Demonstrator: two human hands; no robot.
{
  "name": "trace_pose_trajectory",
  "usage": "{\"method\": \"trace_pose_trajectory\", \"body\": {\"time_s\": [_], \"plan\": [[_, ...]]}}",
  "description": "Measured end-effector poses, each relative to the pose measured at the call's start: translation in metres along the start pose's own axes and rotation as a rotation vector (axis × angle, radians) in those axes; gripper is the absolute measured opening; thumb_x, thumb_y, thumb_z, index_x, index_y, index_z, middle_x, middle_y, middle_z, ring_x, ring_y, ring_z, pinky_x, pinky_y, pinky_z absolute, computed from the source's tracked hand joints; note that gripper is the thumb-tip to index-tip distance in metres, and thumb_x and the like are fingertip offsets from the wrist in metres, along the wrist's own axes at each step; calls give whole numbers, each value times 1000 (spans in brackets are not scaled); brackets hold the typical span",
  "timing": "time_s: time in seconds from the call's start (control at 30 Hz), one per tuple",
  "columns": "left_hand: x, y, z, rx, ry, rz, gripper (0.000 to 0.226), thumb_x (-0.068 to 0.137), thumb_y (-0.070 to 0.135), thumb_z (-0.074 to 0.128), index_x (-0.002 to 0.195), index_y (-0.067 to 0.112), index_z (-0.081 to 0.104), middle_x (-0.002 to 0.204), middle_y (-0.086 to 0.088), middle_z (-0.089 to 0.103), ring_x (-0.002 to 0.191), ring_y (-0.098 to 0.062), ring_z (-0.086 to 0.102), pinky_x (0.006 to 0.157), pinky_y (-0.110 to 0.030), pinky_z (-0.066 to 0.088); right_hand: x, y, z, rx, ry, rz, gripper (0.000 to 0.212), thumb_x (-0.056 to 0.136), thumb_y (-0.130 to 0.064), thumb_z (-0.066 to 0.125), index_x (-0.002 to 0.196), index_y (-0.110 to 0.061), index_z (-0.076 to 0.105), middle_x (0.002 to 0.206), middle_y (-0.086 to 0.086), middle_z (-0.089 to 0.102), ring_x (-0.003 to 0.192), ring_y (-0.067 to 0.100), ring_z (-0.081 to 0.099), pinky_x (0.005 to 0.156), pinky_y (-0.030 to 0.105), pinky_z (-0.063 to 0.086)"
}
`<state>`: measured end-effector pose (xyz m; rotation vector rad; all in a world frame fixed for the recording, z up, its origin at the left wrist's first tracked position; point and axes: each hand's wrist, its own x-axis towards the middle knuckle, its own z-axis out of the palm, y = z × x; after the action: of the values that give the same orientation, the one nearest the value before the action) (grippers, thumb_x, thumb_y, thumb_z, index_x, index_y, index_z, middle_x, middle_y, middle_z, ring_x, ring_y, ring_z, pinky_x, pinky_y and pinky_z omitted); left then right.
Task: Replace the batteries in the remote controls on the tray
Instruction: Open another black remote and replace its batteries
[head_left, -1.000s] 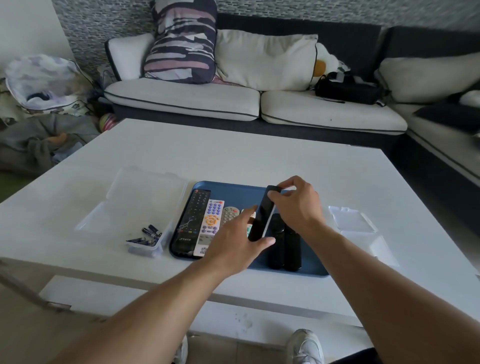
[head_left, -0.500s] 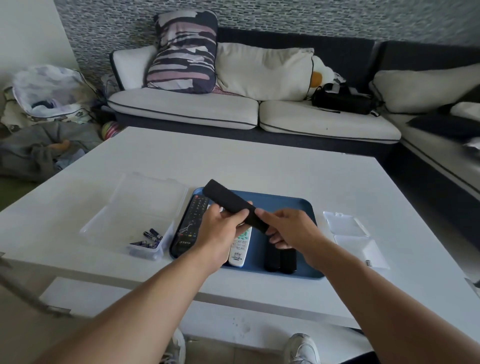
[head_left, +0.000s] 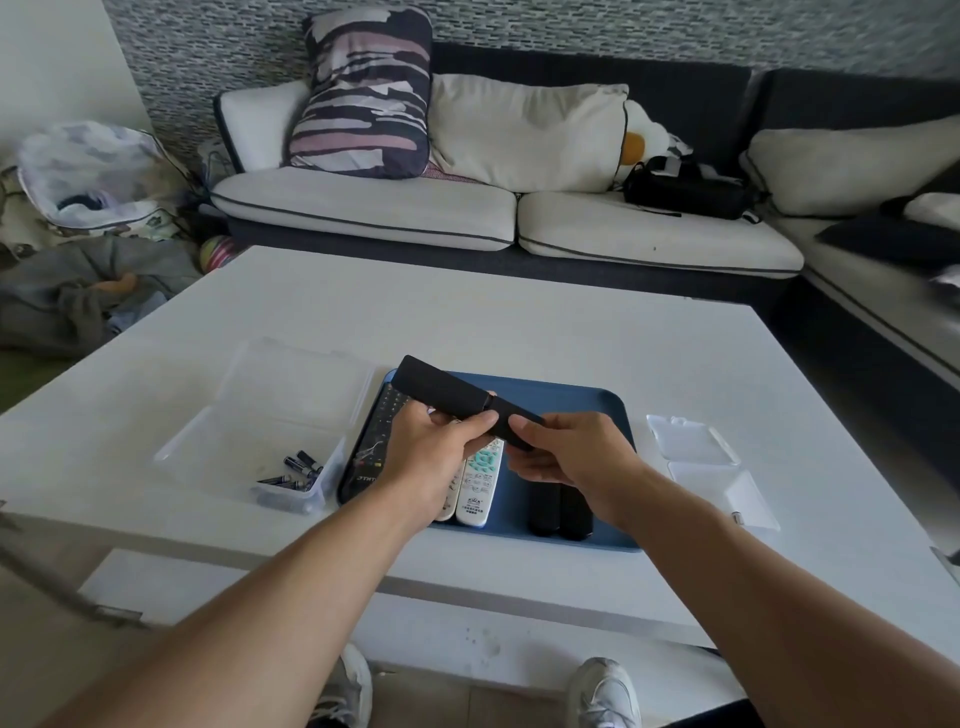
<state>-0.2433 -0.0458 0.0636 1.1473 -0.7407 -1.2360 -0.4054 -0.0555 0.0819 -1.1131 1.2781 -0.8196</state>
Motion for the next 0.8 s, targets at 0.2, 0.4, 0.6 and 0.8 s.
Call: {"method": "trace_pose_trajectory", "body": {"time_s": [0.2,0.4,0.6,0.8], "plan": [[-2,-9,3,189,70,121,32,79,-2,80,106,5,63,99,-8,77,89,-18,75,74,-32,61,0,5,-2,-373,205,-134,32,80,-43,81,107,-31,68,71,-1,76,66,15,74,76,33,62],[0,-6,2,121,92,62,32,82,-9,74,111,-2,60,101,-12,74,76,-7,75,63,-20,58,-5,6,2,-720,202,-313,41,73,-47,85,107,-37,65,72,-11,70,67,6,64,62,26,52],[3,-10,-1,77,96,9,25,93,-2,66,114,0,55,105,-17,74,92,-23,76,75,-35,63,-8,-3,-4,-887,203,-348,29,79,-47,77,103,-31,74,92,-10,68,82,12,62,74,37,56],[5,-3,-16,93,225,-52,13,102,10,54,114,5,53,77,-4,74,62,-16,72,45,-38,59,-23,10,-19,-1115,-58,-136,33,72,-47,81,102,-34,75,90,-10,73,83,14,67,80,36,57]]}}
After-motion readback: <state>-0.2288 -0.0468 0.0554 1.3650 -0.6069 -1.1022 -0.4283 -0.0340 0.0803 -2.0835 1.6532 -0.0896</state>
